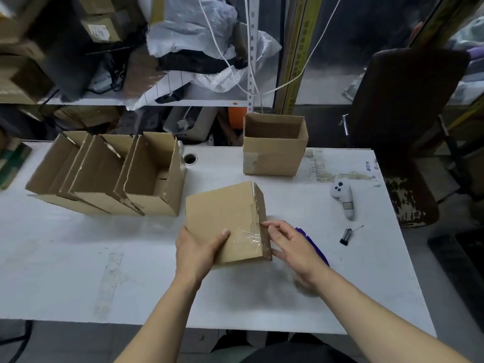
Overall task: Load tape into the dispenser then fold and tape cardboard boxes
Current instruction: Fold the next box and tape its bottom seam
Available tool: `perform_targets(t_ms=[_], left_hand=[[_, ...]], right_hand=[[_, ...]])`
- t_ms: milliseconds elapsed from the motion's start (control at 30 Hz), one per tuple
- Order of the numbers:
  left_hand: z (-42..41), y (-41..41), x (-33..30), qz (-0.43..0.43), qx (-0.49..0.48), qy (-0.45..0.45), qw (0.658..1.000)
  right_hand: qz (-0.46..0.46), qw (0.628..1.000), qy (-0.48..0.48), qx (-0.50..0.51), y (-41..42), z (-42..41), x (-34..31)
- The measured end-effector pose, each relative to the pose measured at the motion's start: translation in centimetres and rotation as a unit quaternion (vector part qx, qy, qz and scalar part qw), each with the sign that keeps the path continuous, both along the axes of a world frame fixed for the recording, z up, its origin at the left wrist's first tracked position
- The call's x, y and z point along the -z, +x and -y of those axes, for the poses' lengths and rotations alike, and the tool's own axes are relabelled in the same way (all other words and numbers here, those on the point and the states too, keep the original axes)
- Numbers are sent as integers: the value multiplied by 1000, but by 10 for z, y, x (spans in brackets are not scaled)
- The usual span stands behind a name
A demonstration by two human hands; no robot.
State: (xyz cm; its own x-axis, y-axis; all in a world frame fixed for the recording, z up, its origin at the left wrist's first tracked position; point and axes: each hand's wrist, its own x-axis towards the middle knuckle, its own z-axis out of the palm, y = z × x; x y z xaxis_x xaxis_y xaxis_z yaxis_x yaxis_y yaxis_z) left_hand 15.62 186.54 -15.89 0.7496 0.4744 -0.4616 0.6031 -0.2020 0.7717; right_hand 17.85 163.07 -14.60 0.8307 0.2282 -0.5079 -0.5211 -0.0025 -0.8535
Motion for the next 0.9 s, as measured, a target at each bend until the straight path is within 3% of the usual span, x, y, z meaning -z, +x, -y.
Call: perform_targets(t_ms=[100, 233, 300, 467, 733, 900], left_hand=[[-2, 0, 2, -3, 24, -55, 998], [2, -2, 0, -1, 71, -161, 984], [4, -4, 6, -1, 87, -174, 981], [22, -1, 7, -8, 186, -53, 981], [32, 14, -16, -21, 171, -123, 977], [36, 13, -25, 14, 199, -83, 976]], right_hand=[[32, 999, -24, 3, -3, 4, 4], [-36, 995, 81, 47, 0, 8, 12], [-35, 996, 75, 39, -2, 6, 11], [-7, 1000, -1, 22, 1, 4, 10], [-36, 999, 5, 28, 21, 4, 5], [-46, 995, -9, 93, 18, -8, 5]])
